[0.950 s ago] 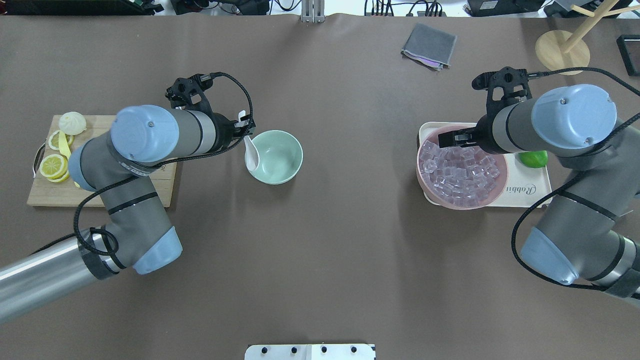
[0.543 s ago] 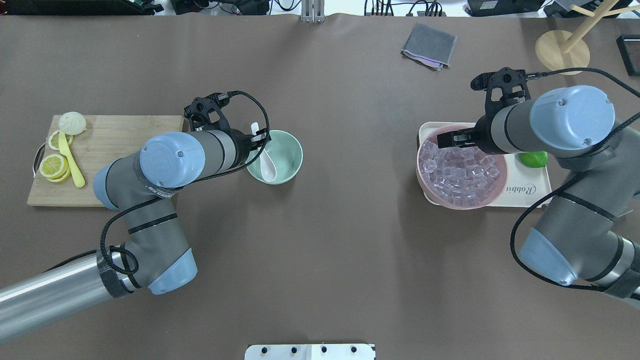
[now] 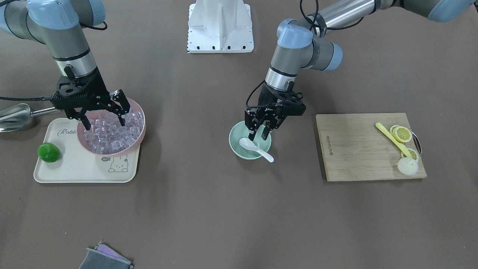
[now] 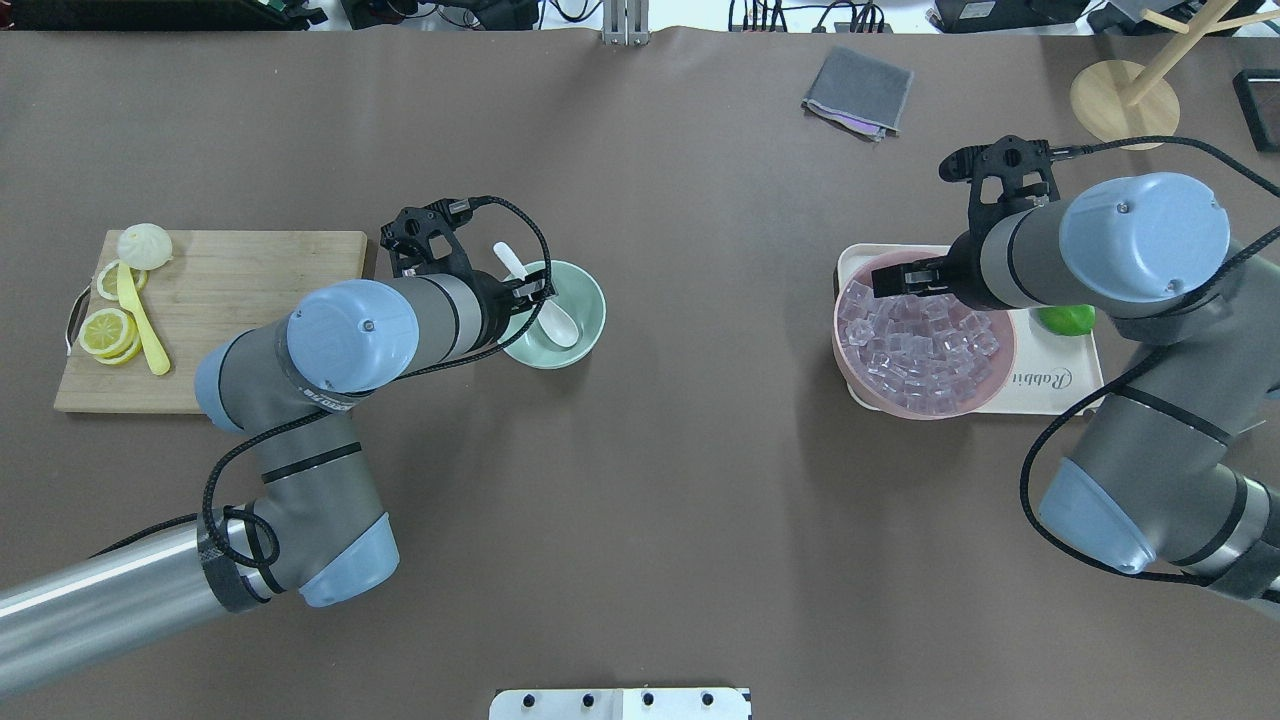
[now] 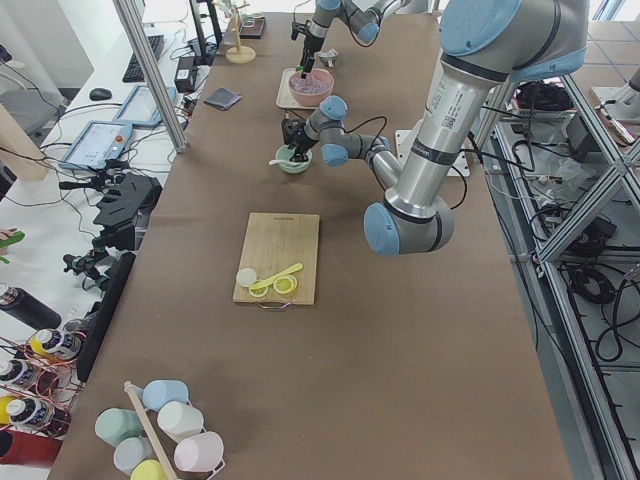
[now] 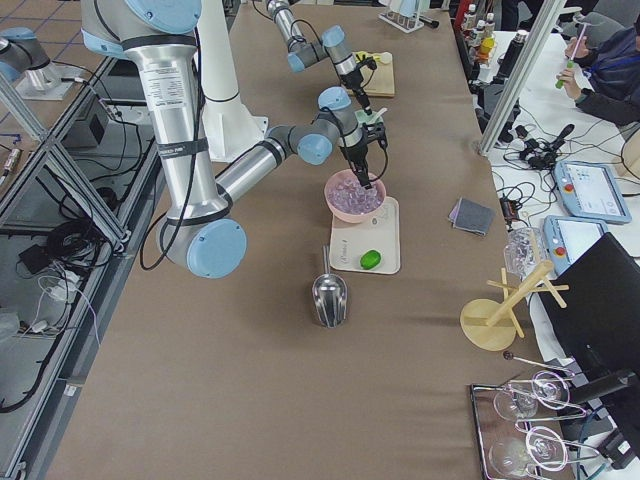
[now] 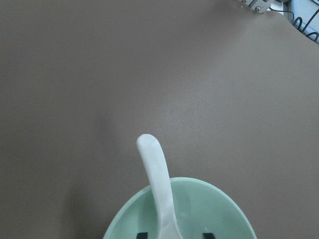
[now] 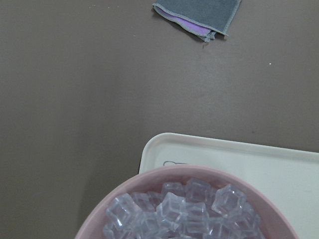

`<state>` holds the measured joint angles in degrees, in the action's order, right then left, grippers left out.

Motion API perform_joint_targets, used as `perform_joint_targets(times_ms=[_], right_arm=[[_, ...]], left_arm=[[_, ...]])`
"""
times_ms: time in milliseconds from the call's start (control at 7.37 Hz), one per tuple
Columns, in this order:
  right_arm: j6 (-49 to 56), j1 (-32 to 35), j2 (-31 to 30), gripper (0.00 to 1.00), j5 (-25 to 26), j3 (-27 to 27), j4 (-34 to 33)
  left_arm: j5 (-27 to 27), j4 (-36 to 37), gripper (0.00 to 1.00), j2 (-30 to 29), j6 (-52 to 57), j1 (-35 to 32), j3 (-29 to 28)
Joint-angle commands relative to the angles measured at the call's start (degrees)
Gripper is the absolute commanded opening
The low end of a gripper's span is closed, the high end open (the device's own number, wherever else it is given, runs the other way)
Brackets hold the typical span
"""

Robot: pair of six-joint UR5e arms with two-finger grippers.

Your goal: Put spoon and ice into bowl

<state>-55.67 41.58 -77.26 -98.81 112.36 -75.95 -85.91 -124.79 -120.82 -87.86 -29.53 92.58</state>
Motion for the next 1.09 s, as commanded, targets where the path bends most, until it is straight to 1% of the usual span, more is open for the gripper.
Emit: perform_joint_targets(times_ms=[0,136,271,407,543,679,814,950], right_arm=[[-2.58,-0.27,-0.35,0.99,-0.07,-0.04,-0.51],[-4.25,-0.53,-0.96,0.99,0.10,0.14,-0.52],[-7.32,-1.49,-1.31,0.98,0.80,-0.03,-0.52],[-7.87,-3.33,-1.40,0.98,3.59,-0.47,-0.52],[-8.66,-4.13,-1.32,0.97,4.58,-0.65,-0.52],[-8.58,-5.01,-1.23,0.88,7.28,-1.69,-0.43],[-8.49,-5.62,-0.79,0.78,8.44,-2.66,0.01],[-8.14,-5.72,-0.36,0.72,8.45,-3.45,0.10]], left_arm=[[-7.89,4.51,0.99,2.33,13.33,-4.44,5.91],[-21.18,9.86,0.99,4.43,20.03,-11.79,8.30],[-30.89,11.05,0.99,7.15,30.27,-18.82,8.32],[-34.12,11.14,0.99,10.75,40.30,-23.33,8.23],[-35.19,11.06,0.99,13.04,45.62,-25.47,8.23],[-35.12,10.97,0.99,13.94,46.10,-25.84,8.32],[-35.03,10.97,0.99,14.03,46.11,-25.84,8.41],[-34.94,10.97,0.99,14.12,46.02,-25.84,8.41]])
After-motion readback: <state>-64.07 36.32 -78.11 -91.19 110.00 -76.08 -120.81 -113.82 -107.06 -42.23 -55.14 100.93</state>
